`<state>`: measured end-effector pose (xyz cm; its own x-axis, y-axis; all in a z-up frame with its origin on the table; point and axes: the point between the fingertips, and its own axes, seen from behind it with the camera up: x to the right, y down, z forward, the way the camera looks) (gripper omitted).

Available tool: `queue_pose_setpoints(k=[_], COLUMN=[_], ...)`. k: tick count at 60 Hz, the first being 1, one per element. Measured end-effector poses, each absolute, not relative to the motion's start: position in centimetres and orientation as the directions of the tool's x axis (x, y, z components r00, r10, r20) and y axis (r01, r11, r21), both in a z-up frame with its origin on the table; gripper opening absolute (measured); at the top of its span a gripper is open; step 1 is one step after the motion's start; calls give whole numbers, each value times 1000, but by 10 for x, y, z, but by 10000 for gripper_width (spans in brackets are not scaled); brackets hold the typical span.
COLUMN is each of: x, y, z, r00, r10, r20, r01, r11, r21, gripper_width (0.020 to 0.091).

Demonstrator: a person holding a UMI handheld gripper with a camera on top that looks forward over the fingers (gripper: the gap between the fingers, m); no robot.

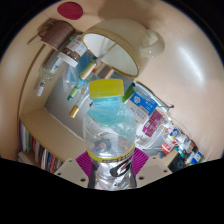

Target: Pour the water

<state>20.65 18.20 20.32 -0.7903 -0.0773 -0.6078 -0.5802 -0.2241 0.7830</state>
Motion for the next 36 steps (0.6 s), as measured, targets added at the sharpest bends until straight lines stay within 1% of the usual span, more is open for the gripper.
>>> queue_pose_setpoints(k=[8,12,15,18,22,26,28,31,33,34,35,36], x=[201,197,196,192,192,204,221,254,280,301,304,320], y=[183,183,179,177,173,166,165,162,161,159,163,163], z=[197,198,208,226,258,307,334,378,406,413,425,430], r00=[-762,-710,-638,-508,-260,60,229,460,591,645,703,755], r10=[-95,-109,-93,-79,-21,89,150,226,246,258,224,197], r20=[-640,-695,-765,-858,-965,-994,-962,-858,-768,-720,-675,-626], r01=[-611,-660,-723,-805,-894,-924,-906,-834,-766,-727,-684,-636], r11=[-222,-240,-270,-311,-373,-372,-328,-220,-129,-85,-46,-12], r21=[760,712,636,505,249,-89,-266,-505,-630,-682,-728,-771], gripper_width=[479,480,481,480,478,480,481,481,483,485,483,481])
